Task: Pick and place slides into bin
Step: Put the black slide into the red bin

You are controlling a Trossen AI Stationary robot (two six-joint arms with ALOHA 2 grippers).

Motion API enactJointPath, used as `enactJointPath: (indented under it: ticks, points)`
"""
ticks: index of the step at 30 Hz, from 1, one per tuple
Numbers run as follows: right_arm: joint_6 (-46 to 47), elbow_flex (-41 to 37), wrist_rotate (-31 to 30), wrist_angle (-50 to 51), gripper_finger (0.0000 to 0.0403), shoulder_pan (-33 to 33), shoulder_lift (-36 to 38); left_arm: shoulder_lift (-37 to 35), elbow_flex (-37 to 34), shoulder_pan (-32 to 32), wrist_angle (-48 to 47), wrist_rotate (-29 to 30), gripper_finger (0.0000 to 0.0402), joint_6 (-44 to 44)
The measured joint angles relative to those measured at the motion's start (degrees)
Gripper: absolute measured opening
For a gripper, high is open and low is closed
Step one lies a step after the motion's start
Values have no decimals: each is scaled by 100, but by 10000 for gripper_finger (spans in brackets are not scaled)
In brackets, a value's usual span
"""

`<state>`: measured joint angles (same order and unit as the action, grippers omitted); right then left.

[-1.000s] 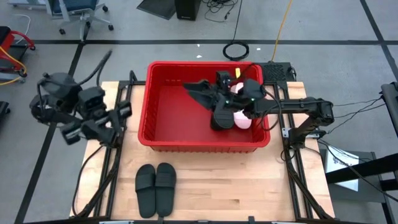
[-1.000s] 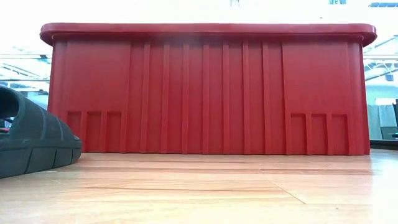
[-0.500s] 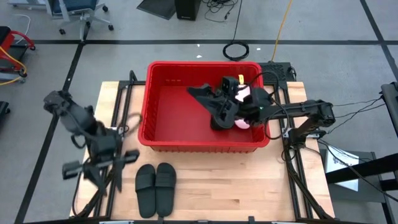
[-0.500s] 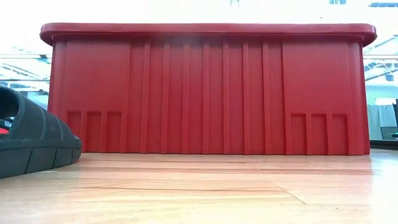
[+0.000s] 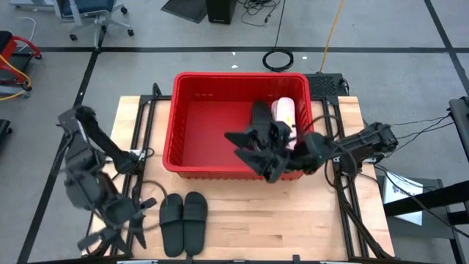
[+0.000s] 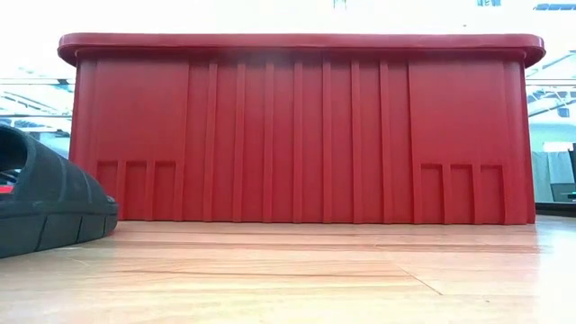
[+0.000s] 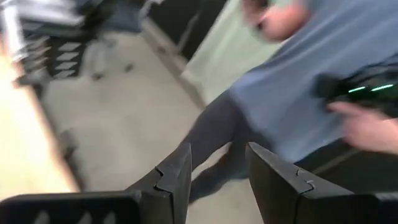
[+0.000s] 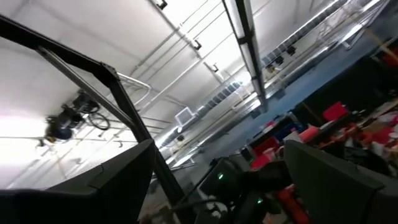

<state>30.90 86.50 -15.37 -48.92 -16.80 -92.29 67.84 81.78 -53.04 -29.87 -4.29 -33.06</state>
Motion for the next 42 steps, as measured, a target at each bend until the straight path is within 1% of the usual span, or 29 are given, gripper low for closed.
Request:
enactJointPath:
  ticks: [3,7,10,14,19,23,27,30,36,38,42]
  points:
    - [-295,0,-372,8,348,-266,0,194,0,-278,-540,652,147,20]
    - [-564,0,-710,95,348,-516,0,552,0,-597,-1339,1403,147,-88]
    - [-632,0,-887,204,348,-601,0,855,-2,-752,-1914,1702,147,-329]
    - [-632,0,-892,272,348,-610,0,1330,-4,-866,-2437,2040,147,-578]
    - [-601,0,-886,528,348,-567,-2,1903,-4,-852,-3170,2532,147,-1002]
    - [-449,0,-870,694,348,-503,0,2354,-4,-746,-3774,2595,147,-1293]
    - [-247,-2,-844,945,348,-440,-4,2793,-99,-705,-3840,2785,147,-1342]
    - [-88,-2,-827,1104,348,-376,-2,3089,-193,-698,-3826,2718,147,-1389]
    - [262,-4,-104,1122,348,-227,-2,3555,-256,-688,-3846,2669,147,-1795]
    - [319,-4,44,1129,348,-223,-2,3681,-256,-681,-3846,2684,147,-1808]
    - [310,-4,63,1142,348,-232,-2,3945,-256,-621,-3899,2705,147,-1790]
